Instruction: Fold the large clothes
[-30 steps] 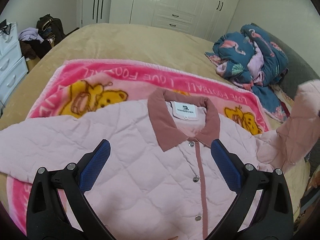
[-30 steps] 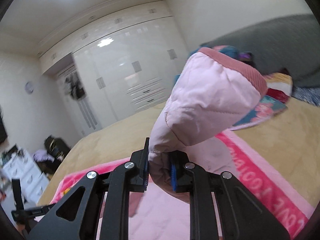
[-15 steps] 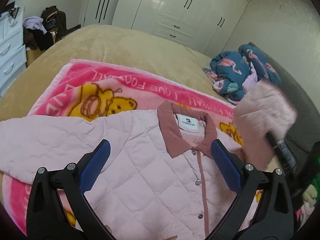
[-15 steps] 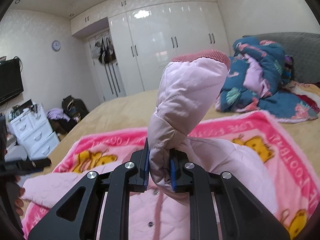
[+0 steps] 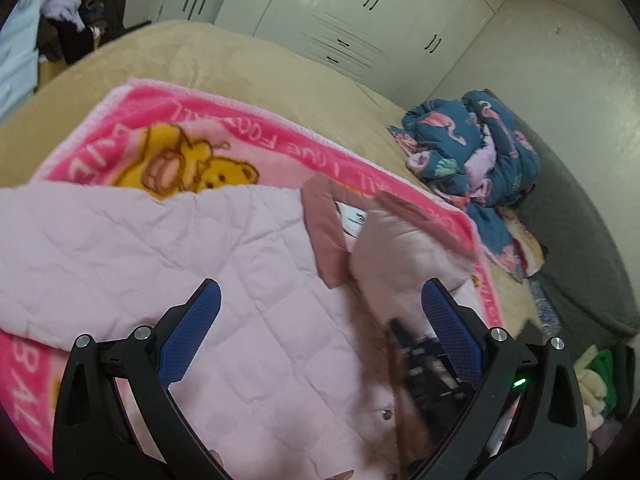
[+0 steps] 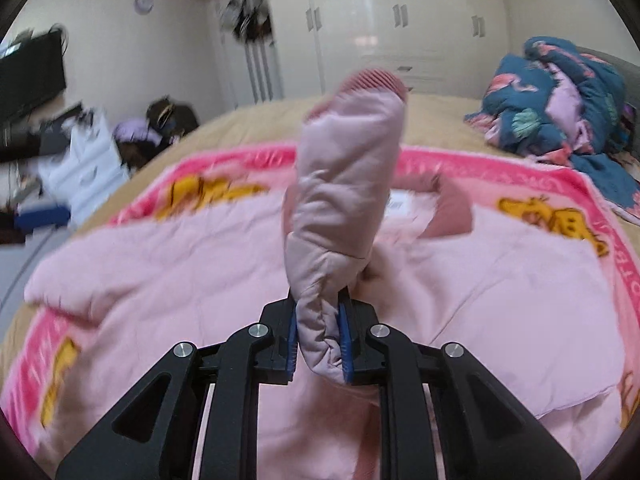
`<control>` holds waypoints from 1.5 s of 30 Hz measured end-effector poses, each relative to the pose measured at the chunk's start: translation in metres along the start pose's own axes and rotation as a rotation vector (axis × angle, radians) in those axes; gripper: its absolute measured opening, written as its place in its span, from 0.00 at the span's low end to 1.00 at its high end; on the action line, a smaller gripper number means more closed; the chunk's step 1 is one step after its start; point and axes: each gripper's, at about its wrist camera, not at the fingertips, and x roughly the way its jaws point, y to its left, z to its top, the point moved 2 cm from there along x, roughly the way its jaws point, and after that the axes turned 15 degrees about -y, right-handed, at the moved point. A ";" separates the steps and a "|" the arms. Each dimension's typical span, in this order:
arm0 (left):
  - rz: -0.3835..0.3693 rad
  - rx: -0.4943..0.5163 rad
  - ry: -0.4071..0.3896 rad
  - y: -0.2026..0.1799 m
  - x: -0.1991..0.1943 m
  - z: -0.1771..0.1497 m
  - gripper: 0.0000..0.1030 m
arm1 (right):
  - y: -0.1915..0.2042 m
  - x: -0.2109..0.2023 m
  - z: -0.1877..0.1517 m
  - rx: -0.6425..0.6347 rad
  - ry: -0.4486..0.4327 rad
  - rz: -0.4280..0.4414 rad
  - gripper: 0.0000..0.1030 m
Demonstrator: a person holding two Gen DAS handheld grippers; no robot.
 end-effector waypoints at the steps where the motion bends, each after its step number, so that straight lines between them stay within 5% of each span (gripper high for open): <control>1: -0.015 -0.015 0.007 0.001 0.001 -0.002 0.91 | 0.008 0.002 -0.007 -0.034 0.026 0.013 0.19; 9: -0.072 -0.138 0.076 0.011 0.019 -0.022 0.91 | 0.028 0.010 -0.039 -0.109 0.129 0.056 0.31; 13: -0.078 -0.185 0.129 0.014 0.032 -0.036 0.91 | 0.028 0.007 -0.046 0.007 0.183 0.159 0.72; 20: 0.006 -0.162 0.243 0.023 0.063 -0.075 0.91 | 0.005 -0.036 -0.033 0.075 0.156 0.227 0.77; 24: 0.021 -0.210 0.273 0.032 0.082 -0.097 0.91 | -0.041 -0.055 -0.017 0.087 0.122 0.123 0.77; 26: 0.048 -0.162 0.239 0.029 0.085 -0.099 0.84 | -0.066 -0.061 -0.016 0.078 0.117 0.052 0.77; 28: 0.064 -0.086 0.227 0.019 0.087 -0.098 0.36 | -0.093 -0.066 -0.020 0.096 0.127 -0.017 0.77; 29: 0.076 -0.063 0.226 0.017 0.088 -0.098 0.35 | -0.106 -0.068 -0.021 0.110 0.127 -0.049 0.77; 31: 0.093 0.039 0.203 0.004 0.086 -0.095 0.15 | -0.127 -0.072 -0.025 0.139 0.124 -0.101 0.78; 39: 0.052 0.234 -0.018 -0.032 0.034 -0.041 0.10 | -0.187 -0.092 -0.015 0.267 0.048 -0.203 0.78; 45: 0.149 0.304 0.062 -0.004 0.058 -0.061 0.10 | -0.175 -0.071 -0.015 0.222 0.083 -0.189 0.77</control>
